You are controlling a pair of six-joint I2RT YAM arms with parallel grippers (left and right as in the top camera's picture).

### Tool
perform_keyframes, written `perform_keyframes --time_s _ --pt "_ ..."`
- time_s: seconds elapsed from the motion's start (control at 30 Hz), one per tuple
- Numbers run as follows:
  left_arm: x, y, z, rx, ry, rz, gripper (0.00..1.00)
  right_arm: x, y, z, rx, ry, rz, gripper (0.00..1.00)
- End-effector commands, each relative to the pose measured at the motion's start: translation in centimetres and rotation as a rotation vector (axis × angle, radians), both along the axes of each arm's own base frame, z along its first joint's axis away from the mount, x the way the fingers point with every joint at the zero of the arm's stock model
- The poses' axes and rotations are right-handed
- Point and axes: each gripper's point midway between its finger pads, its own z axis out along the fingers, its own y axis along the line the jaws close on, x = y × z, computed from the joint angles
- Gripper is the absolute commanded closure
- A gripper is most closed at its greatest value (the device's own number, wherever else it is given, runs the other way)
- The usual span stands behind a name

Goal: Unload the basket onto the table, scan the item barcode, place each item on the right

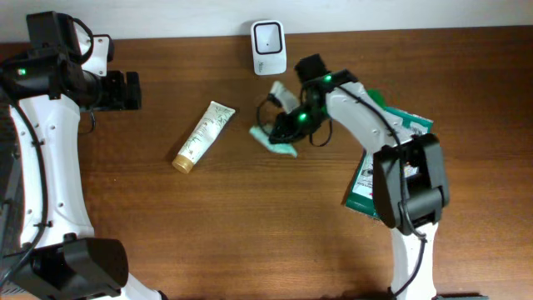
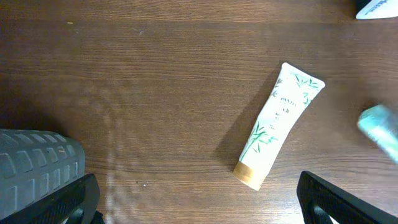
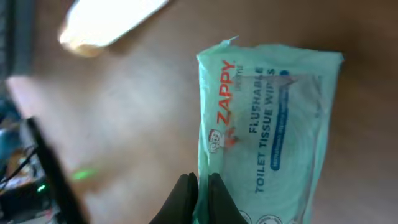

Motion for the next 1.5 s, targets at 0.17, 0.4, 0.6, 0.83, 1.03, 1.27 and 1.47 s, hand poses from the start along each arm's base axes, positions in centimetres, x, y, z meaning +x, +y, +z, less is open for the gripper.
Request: perform_keyframes --time_s 0.17,0.4,0.6,0.83,1.03,1.27,1.47 --pt "-0.2 0.0 1.0 0.007 -0.024 -0.011 0.01 0.8 -2.2 -1.5 -0.196 -0.011 -0.109 0.96" --pt "-0.2 0.0 0.9 0.007 -0.023 -0.011 0.01 -4.7 3.8 7.2 0.065 -0.036 0.112 0.96" --pt "-0.2 0.0 0.9 0.007 -0.023 -0.011 0.01 -3.3 5.1 0.1 -0.651 -0.388 -0.052 0.36" --pt "-0.2 0.0 0.9 0.007 -0.023 -0.011 0.01 -3.8 4.7 -6.4 -0.840 -0.398 -0.044 0.61" --pt "-0.2 0.0 0.9 0.007 -0.023 -0.011 0.01 -4.4 5.7 -3.6 -0.786 -0.340 -0.026 0.96" --pt "-0.2 0.0 0.9 0.007 -0.023 -0.011 0.01 -6.9 10.8 2.3 0.051 0.072 0.246 0.96" --pt "-0.2 0.0 0.9 0.007 -0.023 -0.011 0.01 -4.1 5.3 -4.6 -0.051 0.073 0.099 0.62"
